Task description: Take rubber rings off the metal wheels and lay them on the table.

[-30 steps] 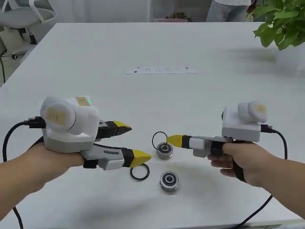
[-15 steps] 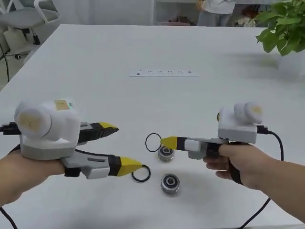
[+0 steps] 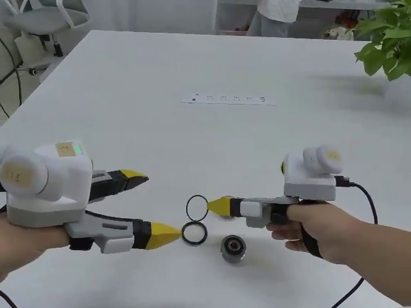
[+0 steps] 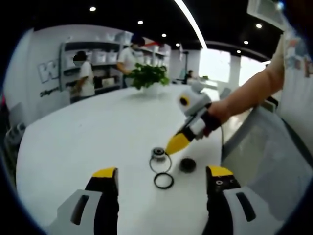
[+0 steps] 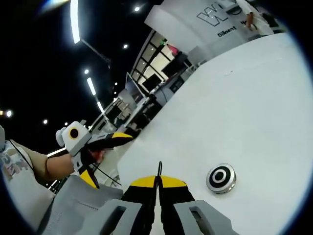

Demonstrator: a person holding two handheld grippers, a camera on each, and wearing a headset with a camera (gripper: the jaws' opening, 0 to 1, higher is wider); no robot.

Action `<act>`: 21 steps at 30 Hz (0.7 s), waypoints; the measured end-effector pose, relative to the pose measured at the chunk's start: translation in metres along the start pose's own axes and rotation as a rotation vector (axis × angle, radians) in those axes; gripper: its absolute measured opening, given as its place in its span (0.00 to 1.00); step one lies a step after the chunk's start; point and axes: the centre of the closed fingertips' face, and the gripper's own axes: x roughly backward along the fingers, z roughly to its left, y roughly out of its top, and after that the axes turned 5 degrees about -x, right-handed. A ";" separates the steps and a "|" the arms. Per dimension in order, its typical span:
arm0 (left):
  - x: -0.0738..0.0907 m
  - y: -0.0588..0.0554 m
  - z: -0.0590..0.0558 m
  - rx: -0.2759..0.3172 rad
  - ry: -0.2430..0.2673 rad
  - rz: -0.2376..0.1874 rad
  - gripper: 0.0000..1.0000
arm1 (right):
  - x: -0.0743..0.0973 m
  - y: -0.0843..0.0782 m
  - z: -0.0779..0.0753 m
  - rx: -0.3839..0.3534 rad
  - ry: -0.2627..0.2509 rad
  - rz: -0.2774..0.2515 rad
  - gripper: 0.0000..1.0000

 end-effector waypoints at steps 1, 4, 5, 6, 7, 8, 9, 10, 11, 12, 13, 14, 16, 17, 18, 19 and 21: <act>0.001 -0.001 0.000 0.003 0.002 -0.001 0.74 | -0.002 -0.002 0.000 0.000 0.002 0.010 0.00; 0.004 -0.002 0.000 0.006 0.007 0.000 0.75 | -0.006 -0.009 -0.002 -0.006 0.004 0.037 0.00; 0.005 -0.003 0.001 0.007 0.008 0.000 0.75 | -0.007 -0.010 -0.003 -0.007 0.004 0.043 0.00; 0.006 -0.003 0.001 0.009 0.011 0.000 0.75 | -0.009 -0.013 -0.003 -0.007 0.003 0.053 0.00; 0.007 -0.004 0.002 0.011 0.014 0.000 0.75 | -0.010 -0.015 -0.004 -0.008 0.002 0.064 0.00; 0.007 -0.004 0.002 0.012 0.015 0.000 0.75 | -0.011 -0.017 -0.005 -0.009 0.002 0.070 0.00; 0.008 -0.004 0.003 0.015 0.018 -0.001 0.75 | -0.012 -0.018 -0.005 -0.011 0.004 0.076 0.00; 0.009 -0.005 0.003 0.017 0.021 -0.002 0.75 | -0.013 -0.020 -0.006 -0.015 0.004 0.085 0.00; 0.009 -0.006 0.004 0.020 0.023 -0.001 0.75 | -0.014 -0.022 -0.006 -0.017 0.004 0.091 0.00; 0.010 -0.006 0.004 0.022 0.024 0.000 0.75 | -0.015 -0.023 -0.007 -0.015 0.004 0.096 0.00; 0.010 -0.007 0.004 0.023 0.025 0.002 0.75 | -0.016 -0.024 -0.008 -0.014 0.002 0.100 0.00; 0.010 -0.008 0.005 0.026 0.026 0.003 0.75 | -0.016 -0.025 -0.010 -0.015 -0.002 0.107 0.00; 0.011 -0.009 0.005 0.030 0.029 0.004 0.74 | -0.017 -0.026 -0.012 -0.016 -0.007 0.112 0.00; 0.011 -0.009 0.006 0.032 0.031 0.004 0.74 | -0.017 -0.027 -0.013 -0.017 -0.009 0.114 0.00; 0.011 -0.009 0.006 0.033 0.031 0.004 0.74 | -0.017 -0.028 -0.015 -0.019 -0.014 0.116 0.00; 0.011 -0.009 0.006 0.034 0.031 0.005 0.74 | -0.017 -0.028 -0.016 -0.018 -0.017 0.117 0.00; 0.011 -0.010 0.006 0.035 0.031 0.005 0.74 | -0.017 -0.028 -0.020 -0.021 -0.026 0.120 0.00</act>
